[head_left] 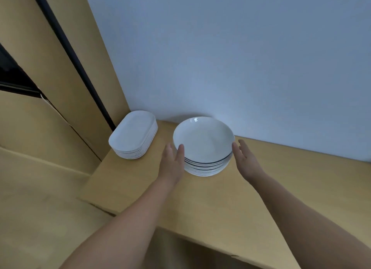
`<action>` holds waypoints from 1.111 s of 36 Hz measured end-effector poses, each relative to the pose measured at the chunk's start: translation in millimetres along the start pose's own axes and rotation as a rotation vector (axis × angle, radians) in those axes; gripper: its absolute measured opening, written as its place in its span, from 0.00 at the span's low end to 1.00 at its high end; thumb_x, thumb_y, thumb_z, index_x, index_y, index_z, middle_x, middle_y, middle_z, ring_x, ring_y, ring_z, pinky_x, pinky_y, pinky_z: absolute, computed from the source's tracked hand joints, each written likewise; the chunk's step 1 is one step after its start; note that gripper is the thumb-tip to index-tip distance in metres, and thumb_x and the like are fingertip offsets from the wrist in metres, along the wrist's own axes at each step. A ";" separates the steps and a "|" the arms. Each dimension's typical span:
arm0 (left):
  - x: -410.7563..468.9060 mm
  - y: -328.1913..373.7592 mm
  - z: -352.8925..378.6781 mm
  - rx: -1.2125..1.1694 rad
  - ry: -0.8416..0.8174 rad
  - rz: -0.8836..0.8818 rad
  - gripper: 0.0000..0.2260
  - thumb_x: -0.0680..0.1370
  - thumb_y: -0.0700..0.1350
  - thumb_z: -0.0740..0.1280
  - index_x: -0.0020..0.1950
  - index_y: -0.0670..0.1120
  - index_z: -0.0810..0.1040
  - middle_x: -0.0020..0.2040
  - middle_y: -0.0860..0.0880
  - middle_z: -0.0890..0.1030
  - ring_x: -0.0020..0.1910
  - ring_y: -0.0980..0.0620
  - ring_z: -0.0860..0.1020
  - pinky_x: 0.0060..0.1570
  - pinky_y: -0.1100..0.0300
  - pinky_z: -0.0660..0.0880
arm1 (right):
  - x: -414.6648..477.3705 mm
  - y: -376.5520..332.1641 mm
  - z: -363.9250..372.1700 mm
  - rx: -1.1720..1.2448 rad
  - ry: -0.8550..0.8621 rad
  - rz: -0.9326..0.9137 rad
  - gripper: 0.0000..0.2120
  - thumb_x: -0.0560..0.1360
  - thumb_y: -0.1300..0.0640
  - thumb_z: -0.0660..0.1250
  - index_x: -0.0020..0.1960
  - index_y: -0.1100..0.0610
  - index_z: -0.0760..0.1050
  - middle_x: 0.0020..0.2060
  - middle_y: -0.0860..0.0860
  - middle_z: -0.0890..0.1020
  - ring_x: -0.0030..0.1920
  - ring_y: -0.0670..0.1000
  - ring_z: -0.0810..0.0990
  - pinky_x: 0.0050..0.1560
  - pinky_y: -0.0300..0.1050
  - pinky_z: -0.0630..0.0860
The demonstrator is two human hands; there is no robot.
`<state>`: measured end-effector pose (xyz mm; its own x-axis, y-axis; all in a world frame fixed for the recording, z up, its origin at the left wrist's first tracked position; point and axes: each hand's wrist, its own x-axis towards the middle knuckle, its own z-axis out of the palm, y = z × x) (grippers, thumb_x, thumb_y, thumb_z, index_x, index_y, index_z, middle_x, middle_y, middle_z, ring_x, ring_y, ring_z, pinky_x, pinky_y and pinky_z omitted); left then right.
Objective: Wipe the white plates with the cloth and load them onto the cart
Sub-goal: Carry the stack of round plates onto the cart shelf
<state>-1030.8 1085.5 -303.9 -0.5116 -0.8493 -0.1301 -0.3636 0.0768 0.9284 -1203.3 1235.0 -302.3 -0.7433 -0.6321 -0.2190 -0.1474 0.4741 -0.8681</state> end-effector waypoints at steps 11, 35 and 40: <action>52.3 -23.4 13.9 -0.248 -0.123 -0.037 0.12 0.75 0.62 0.60 0.57 0.68 0.66 0.52 0.69 0.76 0.46 0.77 0.74 0.39 0.80 0.70 | 33.4 16.6 31.7 0.351 -0.048 -0.041 0.22 0.72 0.28 0.56 0.65 0.30 0.67 0.62 0.37 0.77 0.65 0.45 0.74 0.66 0.59 0.70; 67.8 -43.9 35.3 -0.627 -0.067 0.057 0.33 0.65 0.62 0.66 0.67 0.49 0.72 0.59 0.48 0.81 0.57 0.50 0.80 0.54 0.51 0.78 | 59.3 39.2 65.8 0.674 0.179 -0.289 0.23 0.72 0.40 0.61 0.63 0.47 0.74 0.58 0.48 0.82 0.60 0.49 0.79 0.62 0.53 0.73; 66.6 -40.3 36.4 -0.664 -0.066 0.061 0.31 0.64 0.59 0.66 0.64 0.48 0.74 0.57 0.46 0.82 0.56 0.47 0.80 0.52 0.51 0.77 | 53.4 36.2 67.1 0.748 0.235 -0.315 0.23 0.69 0.44 0.61 0.61 0.49 0.76 0.56 0.51 0.82 0.58 0.51 0.80 0.57 0.51 0.74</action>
<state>-1078.5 1044.8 -362.7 -0.5701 -0.8184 -0.0724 0.2126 -0.2321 0.9492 -1204.6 1177.3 -375.3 -0.8686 -0.4833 0.1091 0.0387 -0.2856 -0.9576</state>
